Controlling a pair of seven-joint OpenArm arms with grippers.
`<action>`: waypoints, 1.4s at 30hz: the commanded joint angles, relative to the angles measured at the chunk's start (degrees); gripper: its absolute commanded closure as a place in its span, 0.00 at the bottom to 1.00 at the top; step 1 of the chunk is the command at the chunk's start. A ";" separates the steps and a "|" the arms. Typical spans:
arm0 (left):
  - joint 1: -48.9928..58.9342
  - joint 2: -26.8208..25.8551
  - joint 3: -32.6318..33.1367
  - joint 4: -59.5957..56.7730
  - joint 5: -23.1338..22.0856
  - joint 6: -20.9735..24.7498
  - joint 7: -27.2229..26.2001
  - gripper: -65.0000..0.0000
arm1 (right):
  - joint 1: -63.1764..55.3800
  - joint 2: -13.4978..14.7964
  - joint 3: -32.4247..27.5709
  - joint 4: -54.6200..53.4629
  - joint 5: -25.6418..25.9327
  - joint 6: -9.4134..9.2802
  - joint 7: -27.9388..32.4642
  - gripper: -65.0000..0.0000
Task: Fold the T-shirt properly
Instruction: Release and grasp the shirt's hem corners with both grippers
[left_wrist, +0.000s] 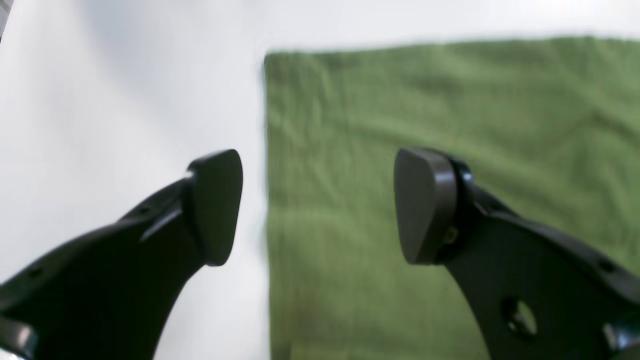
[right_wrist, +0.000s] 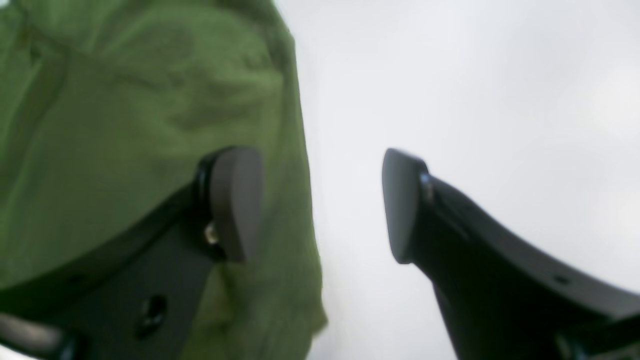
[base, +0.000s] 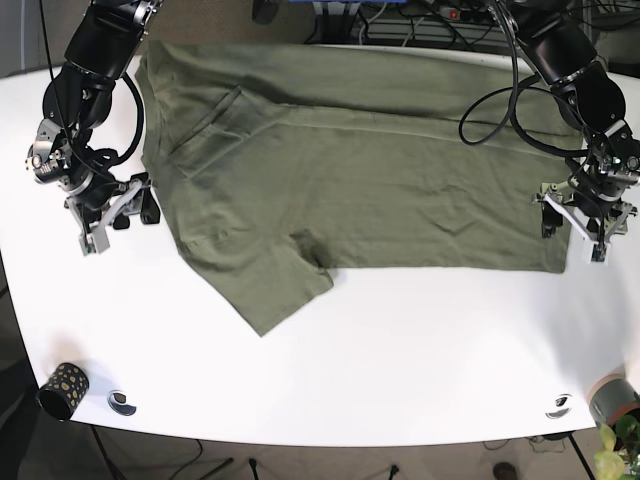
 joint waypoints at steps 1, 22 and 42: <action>-2.38 -0.90 -0.12 -1.88 -0.35 0.27 -2.43 0.31 | 4.46 2.00 -1.34 -4.05 0.61 0.10 1.30 0.44; -5.28 -1.25 4.54 -8.83 -0.18 5.46 -8.93 0.31 | 18.88 2.88 -20.51 -34.29 0.61 0.10 19.76 0.44; -16.36 -8.29 4.54 -33.18 -0.26 5.54 -12.45 0.31 | 18.88 -2.66 -20.42 -34.29 -7.47 0.10 19.93 0.97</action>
